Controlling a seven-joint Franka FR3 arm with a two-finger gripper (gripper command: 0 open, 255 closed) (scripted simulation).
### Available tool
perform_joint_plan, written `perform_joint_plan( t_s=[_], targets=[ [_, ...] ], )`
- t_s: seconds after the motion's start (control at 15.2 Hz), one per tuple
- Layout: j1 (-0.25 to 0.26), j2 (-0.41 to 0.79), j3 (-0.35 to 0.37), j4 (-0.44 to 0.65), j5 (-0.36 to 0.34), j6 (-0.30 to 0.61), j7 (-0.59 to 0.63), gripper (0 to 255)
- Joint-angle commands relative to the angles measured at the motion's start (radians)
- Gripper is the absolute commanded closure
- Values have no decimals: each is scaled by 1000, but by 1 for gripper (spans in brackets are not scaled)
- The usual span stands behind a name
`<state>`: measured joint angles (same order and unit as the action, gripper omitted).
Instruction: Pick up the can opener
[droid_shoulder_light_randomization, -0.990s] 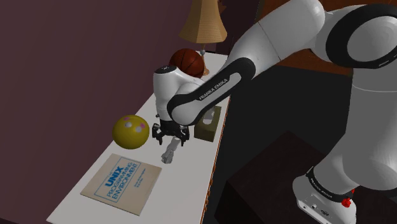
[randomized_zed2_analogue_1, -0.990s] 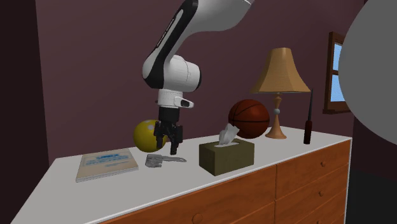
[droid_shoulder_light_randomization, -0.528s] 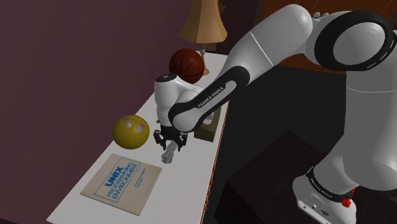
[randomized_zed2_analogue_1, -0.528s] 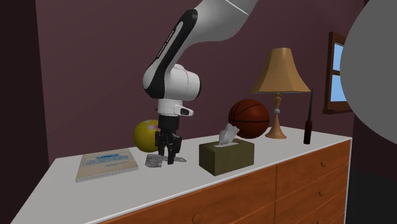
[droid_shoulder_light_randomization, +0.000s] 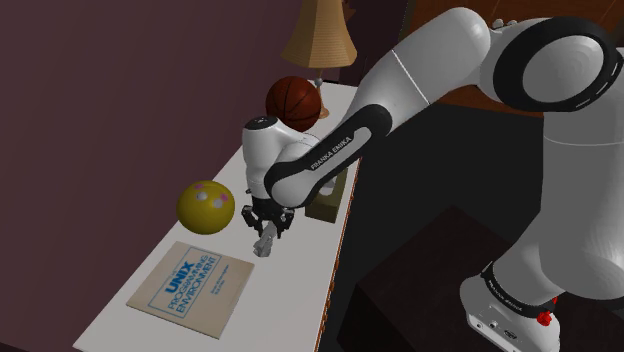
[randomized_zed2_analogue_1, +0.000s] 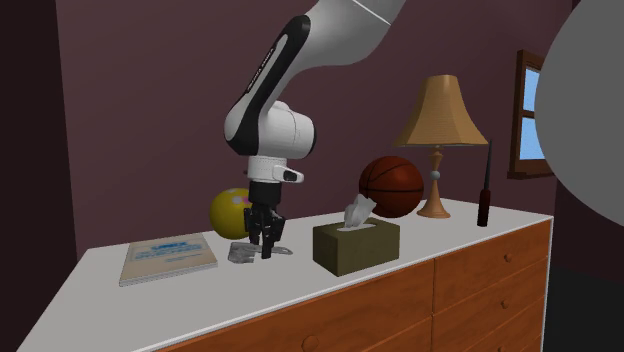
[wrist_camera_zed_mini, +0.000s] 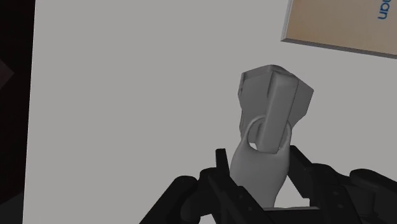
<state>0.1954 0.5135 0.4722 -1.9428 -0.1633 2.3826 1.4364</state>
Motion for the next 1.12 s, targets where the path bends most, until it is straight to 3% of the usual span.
perform_joint_plan(
  t_s=[0.0,1.06],
  targets=[
    [-1,-2,0,-2,1,-1,-1,255],
    [-39,-136,48,31,74,-158,-33,255]
  ],
)
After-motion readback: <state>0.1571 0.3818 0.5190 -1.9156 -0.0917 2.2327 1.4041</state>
